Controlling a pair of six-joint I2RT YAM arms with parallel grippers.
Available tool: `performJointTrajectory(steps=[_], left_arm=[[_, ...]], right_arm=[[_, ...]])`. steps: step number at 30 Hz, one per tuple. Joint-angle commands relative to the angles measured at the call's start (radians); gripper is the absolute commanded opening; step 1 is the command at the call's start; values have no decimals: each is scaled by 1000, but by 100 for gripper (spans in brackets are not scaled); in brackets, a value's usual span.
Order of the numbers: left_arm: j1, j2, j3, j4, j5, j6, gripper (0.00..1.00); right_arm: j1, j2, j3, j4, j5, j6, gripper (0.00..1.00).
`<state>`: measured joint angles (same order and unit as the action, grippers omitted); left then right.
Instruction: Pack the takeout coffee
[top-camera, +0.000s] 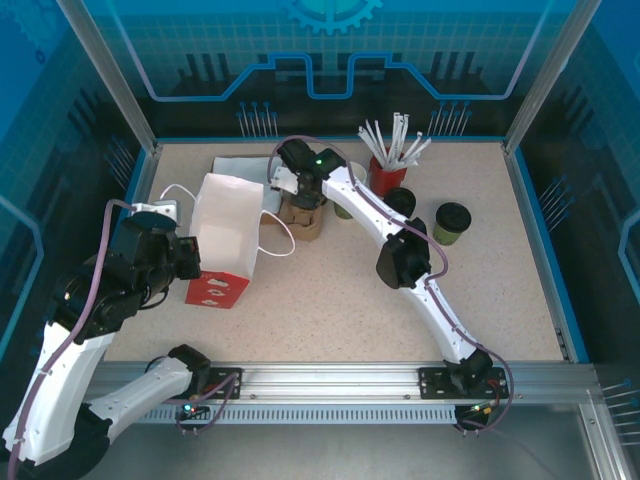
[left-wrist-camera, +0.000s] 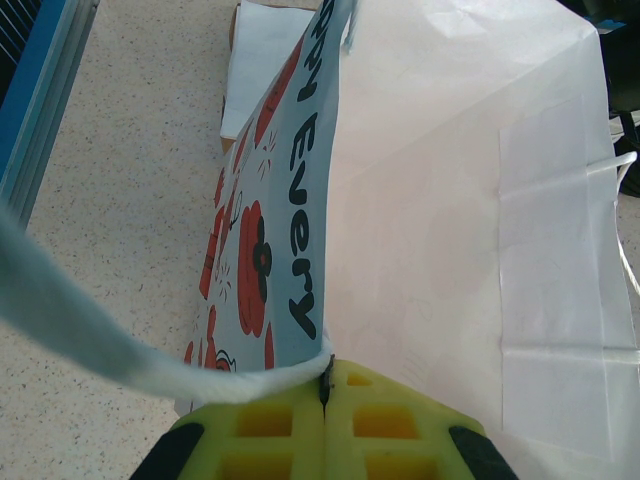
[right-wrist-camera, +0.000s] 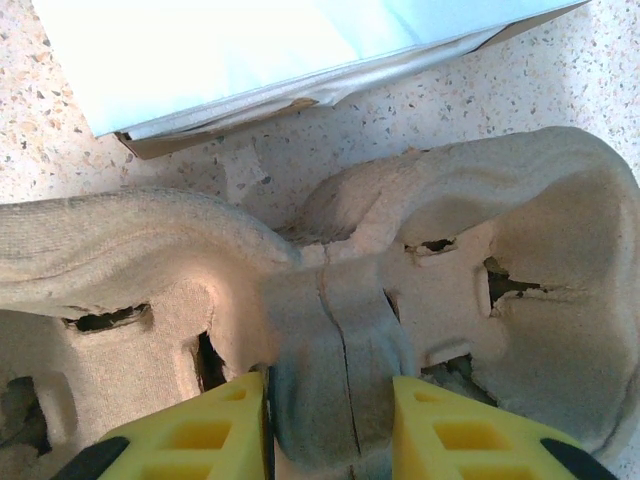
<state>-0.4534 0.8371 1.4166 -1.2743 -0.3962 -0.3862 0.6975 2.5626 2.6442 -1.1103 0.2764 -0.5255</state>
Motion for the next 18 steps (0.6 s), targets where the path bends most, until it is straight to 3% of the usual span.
performJointTrajectory(steps=[1,18], left_arm=[[7,-2,-5,26,6,-6,0],[7,-49,-2,23,54,-83,0]], right_arm=[[-9,-66,17,-26,23,-91,33],[-9,-190,22,-6,8,-85,31]])
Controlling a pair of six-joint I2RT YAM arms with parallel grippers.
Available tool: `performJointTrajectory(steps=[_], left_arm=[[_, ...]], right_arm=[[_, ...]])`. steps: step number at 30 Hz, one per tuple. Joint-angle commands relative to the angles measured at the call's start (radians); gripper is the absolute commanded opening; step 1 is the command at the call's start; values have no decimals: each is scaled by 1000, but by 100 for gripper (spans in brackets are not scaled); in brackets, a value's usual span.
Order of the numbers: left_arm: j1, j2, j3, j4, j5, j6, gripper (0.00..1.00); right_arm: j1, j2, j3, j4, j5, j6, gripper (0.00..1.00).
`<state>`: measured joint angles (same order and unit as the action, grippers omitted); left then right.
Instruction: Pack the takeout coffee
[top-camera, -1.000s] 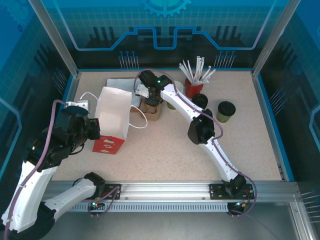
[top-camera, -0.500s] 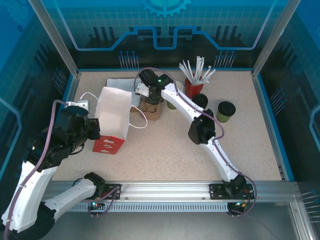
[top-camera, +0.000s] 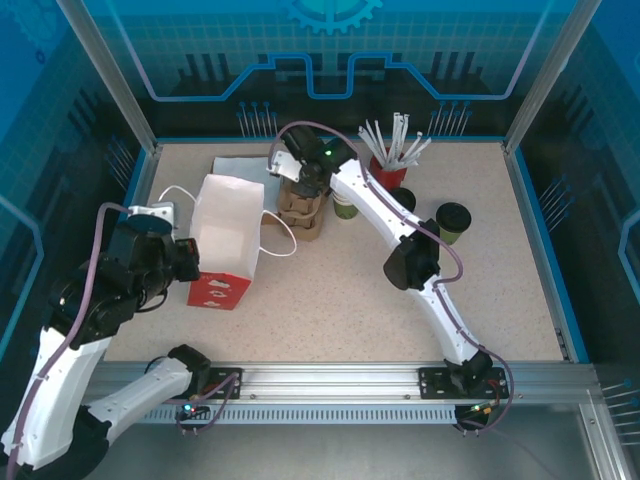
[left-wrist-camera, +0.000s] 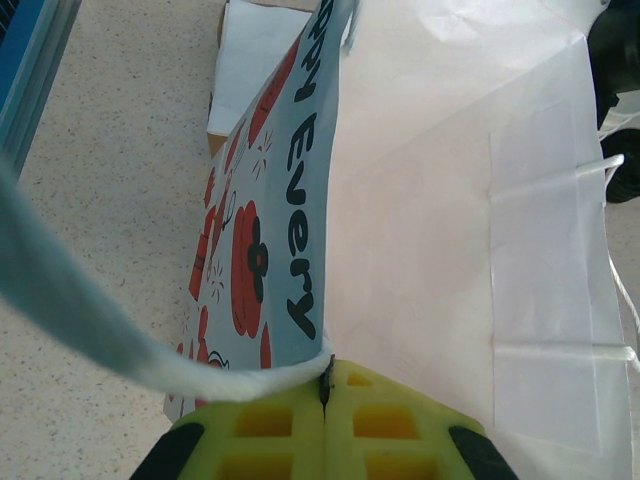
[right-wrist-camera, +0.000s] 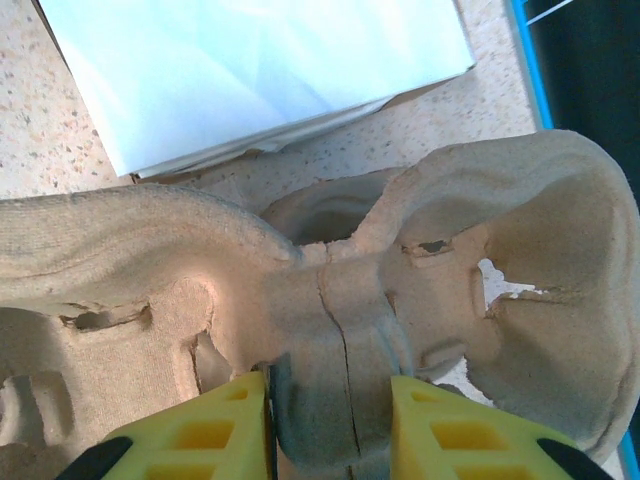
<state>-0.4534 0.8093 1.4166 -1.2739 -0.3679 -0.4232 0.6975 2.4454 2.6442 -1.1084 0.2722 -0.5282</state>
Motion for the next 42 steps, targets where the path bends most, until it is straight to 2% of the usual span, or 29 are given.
performJointTrajectory(steps=[1,8,16,24,29,33,38,42], left_arm=[[7,-25,3,19,30,-53,0],[7,-33,62,8,107,-92,0],[7,-41,28,105,328,-98,0],[7,-39,-48,222,504,-107,0],[2,-23,-102,321,589,-129,0],[-41,-1,-139,380,580,-138,0],[-142,61,-168,435,509,-138,0],[-176,133,-185,439,414,-139,0]], right_arm=[[-10,-84,24,-6,8,-77,31],[-32,-188,53,-14,-39,-30,30],[-102,-360,26,-51,-177,115,29],[-228,-611,-196,-26,-338,266,28],[-313,-781,-371,14,-504,362,28],[-348,-909,-496,35,-623,423,28],[-394,-1057,-654,87,-757,530,28],[-397,-1106,-783,95,-739,574,27]])
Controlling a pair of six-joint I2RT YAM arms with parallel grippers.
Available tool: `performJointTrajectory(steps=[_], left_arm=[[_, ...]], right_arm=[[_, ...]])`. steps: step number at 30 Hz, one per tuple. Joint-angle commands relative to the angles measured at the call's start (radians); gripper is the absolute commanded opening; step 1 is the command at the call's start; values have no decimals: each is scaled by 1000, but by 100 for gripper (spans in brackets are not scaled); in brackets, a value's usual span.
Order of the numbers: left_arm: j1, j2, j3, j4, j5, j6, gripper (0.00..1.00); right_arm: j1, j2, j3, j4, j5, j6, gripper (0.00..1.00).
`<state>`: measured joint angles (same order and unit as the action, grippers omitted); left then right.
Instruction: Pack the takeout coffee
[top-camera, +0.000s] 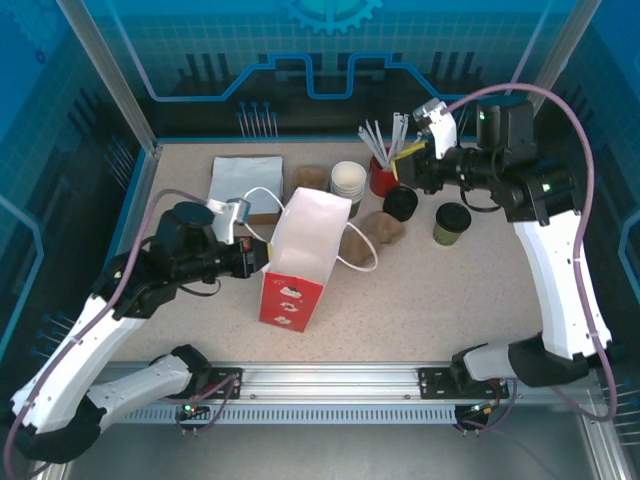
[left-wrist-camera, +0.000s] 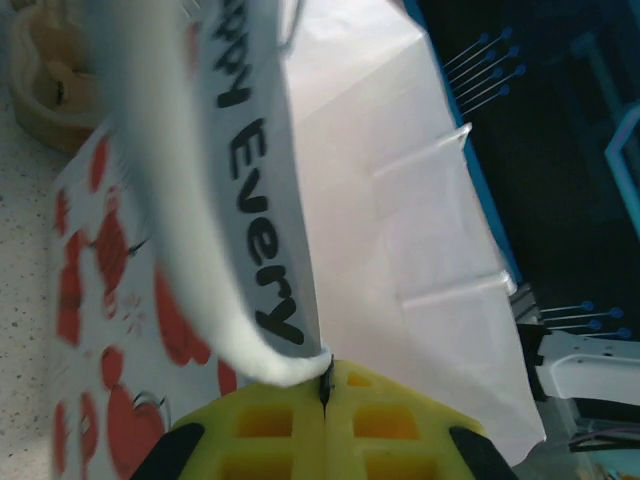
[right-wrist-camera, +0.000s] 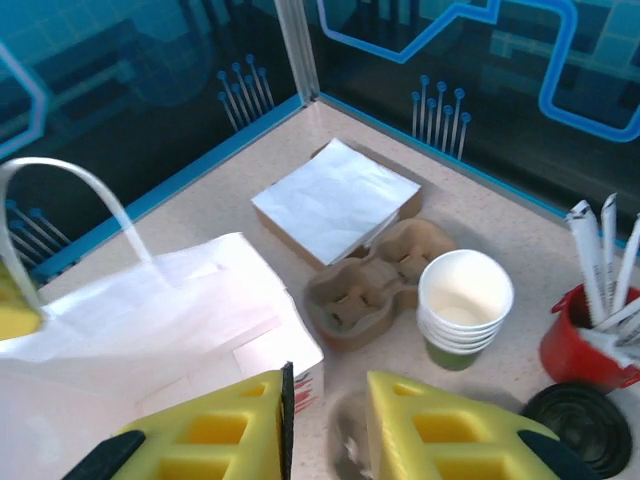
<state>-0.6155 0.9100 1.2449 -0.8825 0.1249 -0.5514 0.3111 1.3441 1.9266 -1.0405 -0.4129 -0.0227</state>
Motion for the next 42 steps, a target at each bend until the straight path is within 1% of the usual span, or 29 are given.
performJointTrajectory(steps=[1,4,7,10,14,18,20,21,26,29,35,42], left_arm=[[-18,47,-16,41,-111,-19,0],[-20,55,-31,45,-153,-16,0],[-20,58,-18,22,-167,7,0],[-20,52,-6,-7,-187,12,0],[-20,19,-18,-16,-205,-1,0],[-19,-4,-15,-48,-211,-4,0],[-20,-17,-9,-65,-219,-1,0],[-20,-20,-10,-70,-221,-3,0],[-20,-39,-20,-66,-202,-19,0],[-18,-40,-16,-72,-206,-19,0],[-20,-44,-13,-78,-215,-16,0],[-20,-46,-3,-93,-227,-13,0]], right_arm=[[-12,-10,-102,22,-28,72,27],[-15,-19,-182,-1,72,53,28],[-22,-3,-203,-69,175,26,30],[-23,26,-253,-121,224,-5,37],[-21,91,-356,-113,298,-20,41],[-20,184,-400,-89,300,-14,46],[-9,237,-416,-68,306,-23,52],[-5,260,-420,-63,321,-26,56],[35,399,-418,-49,406,-80,68],[57,472,-395,-45,450,-120,73],[105,583,-393,-10,506,-220,77],[129,662,-377,28,507,-259,76]])
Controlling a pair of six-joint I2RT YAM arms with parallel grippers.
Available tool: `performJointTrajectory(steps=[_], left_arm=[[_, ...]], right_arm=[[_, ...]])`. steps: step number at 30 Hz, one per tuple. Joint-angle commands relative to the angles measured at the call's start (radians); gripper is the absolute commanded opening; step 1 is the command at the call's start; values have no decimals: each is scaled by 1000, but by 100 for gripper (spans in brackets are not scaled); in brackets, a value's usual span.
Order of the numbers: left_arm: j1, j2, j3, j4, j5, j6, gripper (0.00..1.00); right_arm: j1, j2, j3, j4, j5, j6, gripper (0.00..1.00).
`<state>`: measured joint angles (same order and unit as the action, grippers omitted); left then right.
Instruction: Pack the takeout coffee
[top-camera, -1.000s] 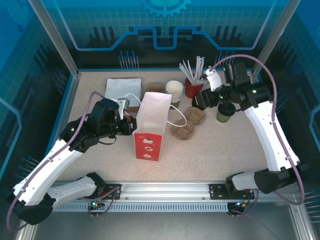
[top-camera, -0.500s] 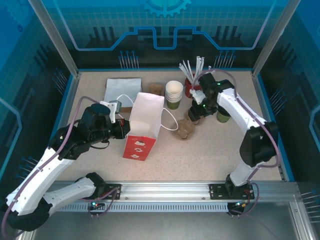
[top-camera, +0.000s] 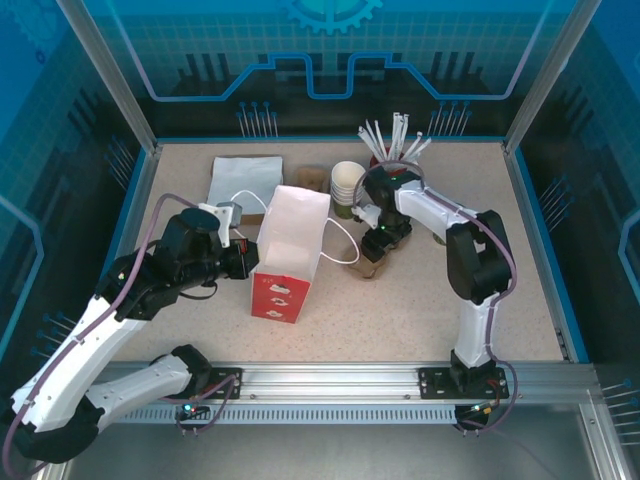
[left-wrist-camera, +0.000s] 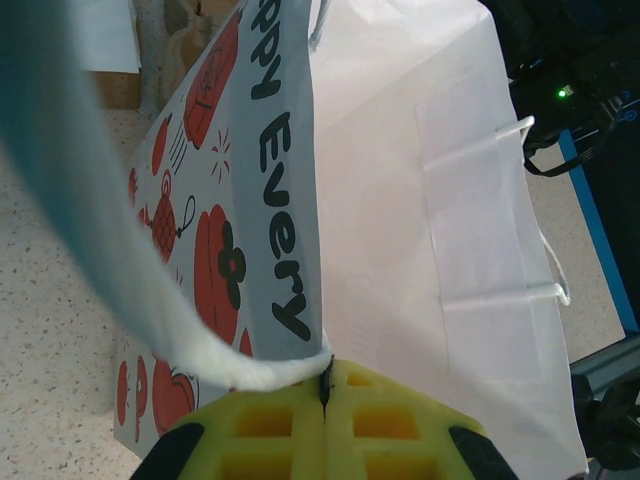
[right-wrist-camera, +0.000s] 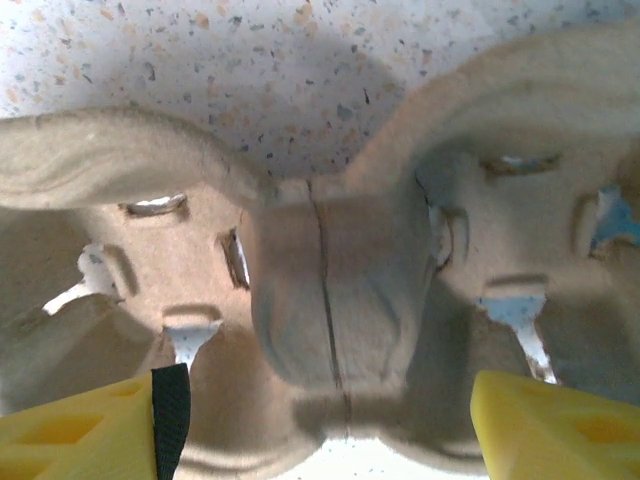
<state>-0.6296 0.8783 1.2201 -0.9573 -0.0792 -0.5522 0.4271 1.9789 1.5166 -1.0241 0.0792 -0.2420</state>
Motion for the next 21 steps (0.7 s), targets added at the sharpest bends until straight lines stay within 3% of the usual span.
performJointTrajectory(steps=[1,6,13,21], left_arm=[[-5,-16,21,-19,-25,-14,0],[-4,-15,23,-19,-28,-13,0],[-5,-8,31,-16,-18,-12,0],[-5,-10,40,-5,18,-4,0]], right_arm=[[13,34,35,14,16,-41,75],[19,68,39,23,17,-44,69],[24,66,28,47,13,-33,50],[-7,-132,-50,46,-45,-1,44]])
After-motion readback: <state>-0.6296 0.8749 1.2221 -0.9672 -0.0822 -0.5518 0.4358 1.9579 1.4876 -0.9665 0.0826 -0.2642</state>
